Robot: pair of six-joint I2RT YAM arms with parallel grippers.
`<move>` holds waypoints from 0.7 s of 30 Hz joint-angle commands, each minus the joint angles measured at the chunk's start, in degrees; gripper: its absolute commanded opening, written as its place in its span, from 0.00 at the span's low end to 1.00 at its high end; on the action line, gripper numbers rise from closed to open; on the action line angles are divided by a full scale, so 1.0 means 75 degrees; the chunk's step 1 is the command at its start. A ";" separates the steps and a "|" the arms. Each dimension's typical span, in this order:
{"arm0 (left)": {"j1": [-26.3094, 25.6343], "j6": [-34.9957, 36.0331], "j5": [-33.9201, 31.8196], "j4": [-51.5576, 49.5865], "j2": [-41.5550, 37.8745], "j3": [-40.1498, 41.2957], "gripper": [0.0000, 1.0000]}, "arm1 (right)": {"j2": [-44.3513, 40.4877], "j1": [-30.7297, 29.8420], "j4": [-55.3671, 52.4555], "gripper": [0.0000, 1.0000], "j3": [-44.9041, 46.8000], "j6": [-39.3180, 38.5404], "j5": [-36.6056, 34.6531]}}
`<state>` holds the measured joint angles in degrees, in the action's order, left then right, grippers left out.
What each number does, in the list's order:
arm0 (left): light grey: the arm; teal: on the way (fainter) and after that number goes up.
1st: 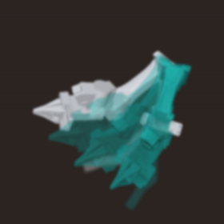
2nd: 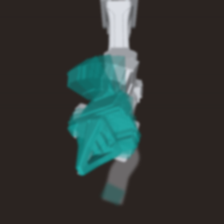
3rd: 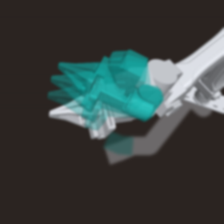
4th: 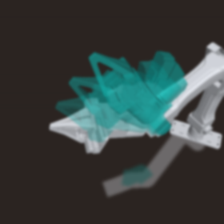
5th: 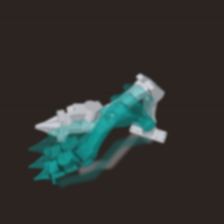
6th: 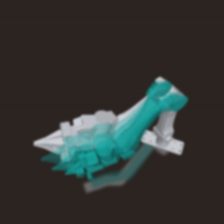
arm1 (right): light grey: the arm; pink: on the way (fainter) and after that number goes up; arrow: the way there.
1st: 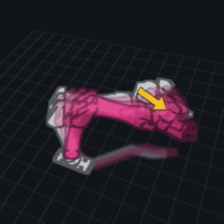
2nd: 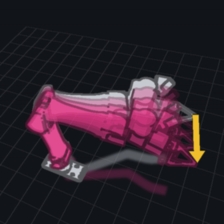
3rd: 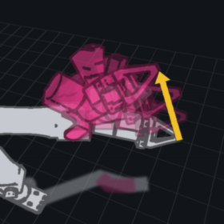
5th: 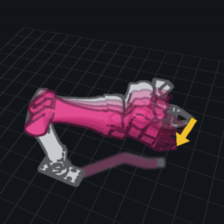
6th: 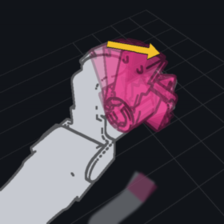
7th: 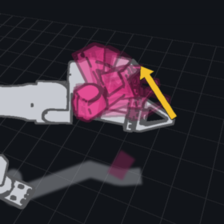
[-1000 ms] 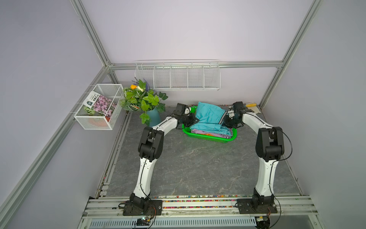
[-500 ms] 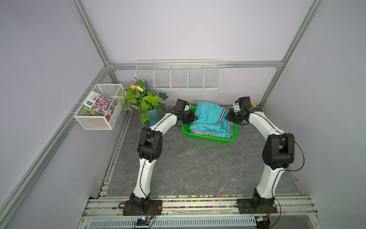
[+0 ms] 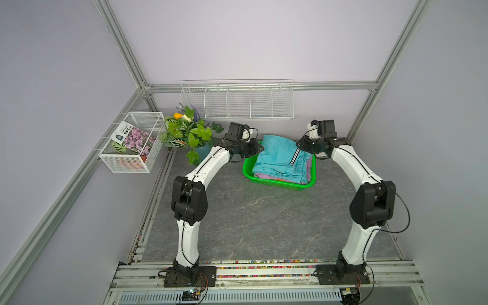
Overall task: Put the folded long pants in the basket
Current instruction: Place the long pant in the basket.
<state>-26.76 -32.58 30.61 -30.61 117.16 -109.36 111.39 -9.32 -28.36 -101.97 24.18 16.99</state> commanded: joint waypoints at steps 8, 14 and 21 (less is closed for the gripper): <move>-0.0029 0.1075 -0.0969 0.1060 -0.1824 0.2588 0.29 | 0.1489 -0.0093 0.0973 0.30 -0.0135 0.0636 -0.0112; 0.0443 0.1399 -0.2634 0.2654 -0.3779 0.5118 0.32 | 0.1549 -0.0308 0.1238 0.30 0.1269 0.0571 -0.0093; 0.2149 0.1369 -0.2388 0.3363 -0.4915 0.6893 0.31 | 0.1232 -0.0316 0.1705 0.30 0.1829 0.0497 -0.0072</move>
<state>-13.34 -23.42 14.13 -9.37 81.76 -61.49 121.27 -11.05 -10.55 -90.94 27.81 16.53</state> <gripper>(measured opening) 0.314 0.299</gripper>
